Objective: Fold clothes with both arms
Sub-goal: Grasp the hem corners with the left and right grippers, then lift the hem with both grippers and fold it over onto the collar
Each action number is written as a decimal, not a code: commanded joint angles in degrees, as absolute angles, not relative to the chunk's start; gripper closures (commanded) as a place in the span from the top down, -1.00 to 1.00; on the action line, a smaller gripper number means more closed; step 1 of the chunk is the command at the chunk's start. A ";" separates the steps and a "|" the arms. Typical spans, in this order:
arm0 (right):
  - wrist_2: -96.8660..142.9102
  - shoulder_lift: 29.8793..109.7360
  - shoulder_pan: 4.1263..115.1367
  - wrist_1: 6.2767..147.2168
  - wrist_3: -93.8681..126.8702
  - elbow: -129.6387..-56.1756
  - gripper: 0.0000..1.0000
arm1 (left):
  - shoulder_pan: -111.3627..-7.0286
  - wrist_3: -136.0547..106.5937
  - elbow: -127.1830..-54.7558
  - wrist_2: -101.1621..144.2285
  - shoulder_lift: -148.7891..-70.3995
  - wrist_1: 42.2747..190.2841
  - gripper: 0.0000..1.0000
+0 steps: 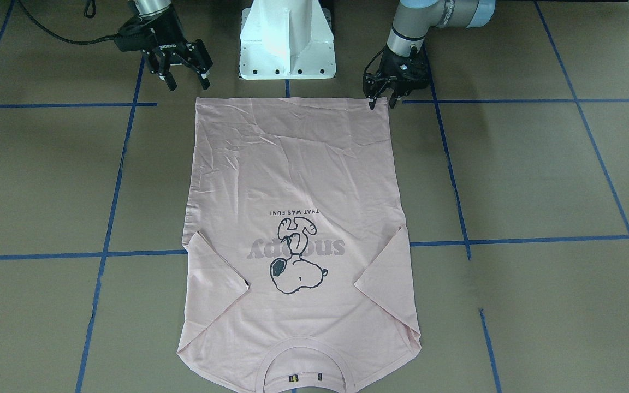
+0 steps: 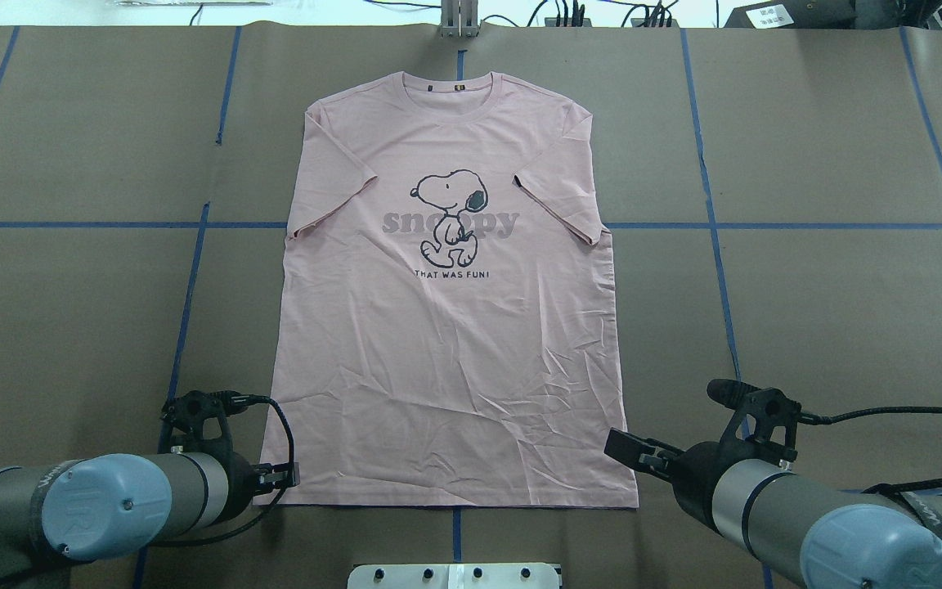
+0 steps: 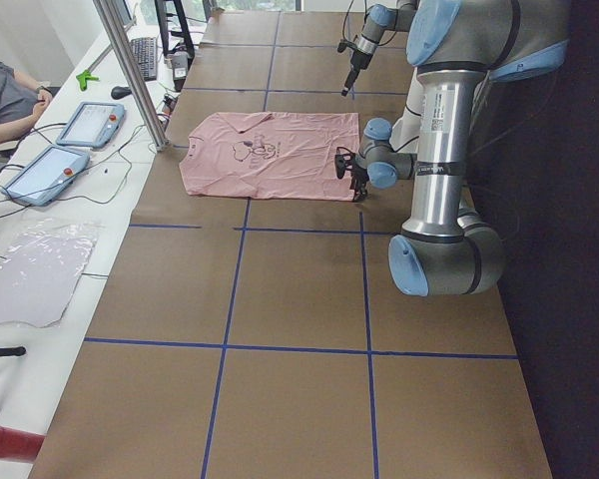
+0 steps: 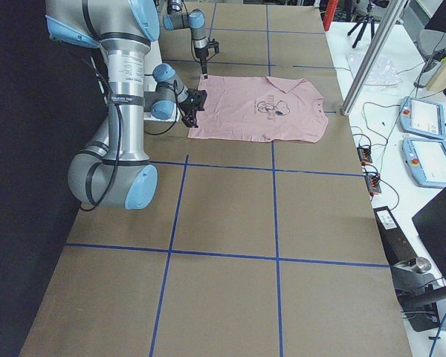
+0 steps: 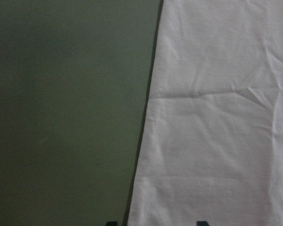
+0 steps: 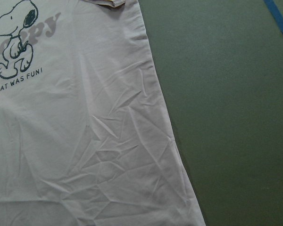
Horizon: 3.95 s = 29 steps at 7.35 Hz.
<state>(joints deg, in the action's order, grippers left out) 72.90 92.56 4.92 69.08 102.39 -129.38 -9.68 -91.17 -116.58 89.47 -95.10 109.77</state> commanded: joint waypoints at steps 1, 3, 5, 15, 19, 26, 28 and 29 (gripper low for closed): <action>72.86 92.55 4.92 69.08 102.39 -129.37 0.91 | -9.14 -91.32 -116.54 89.56 -95.10 109.78 -0.35; 72.86 92.55 4.83 69.08 102.39 -129.37 0.91 | -8.62 -91.23 -116.63 89.56 -95.10 109.78 -0.57; 72.86 92.55 4.83 69.08 102.39 -129.37 0.91 | -8.53 -91.14 -116.72 89.56 -95.10 109.78 -0.57; 72.69 86.13 0.00 79.45 109.60 -121.21 0.24 | -8.53 -91.05 -118.03 90.00 -95.80 109.69 -1.00; 72.69 86.04 -0.97 79.45 109.69 -120.06 0.15 | -8.53 -91.05 -118.39 90.00 -95.80 109.77 -1.00; 71.37 84.82 -1.05 79.45 109.69 -119.62 -1.00 | -8.53 -90.97 -118.65 90.09 -95.71 109.78 -1.00; 71.37 84.55 -0.97 79.45 109.69 -119.88 -1.00 | -8.53 -90.97 -118.74 90.09 -95.89 109.78 -1.00; 71.11 84.64 -0.62 79.45 109.60 -120.40 -1.00 | -8.53 -90.97 -119.61 90.09 -95.80 109.78 -1.00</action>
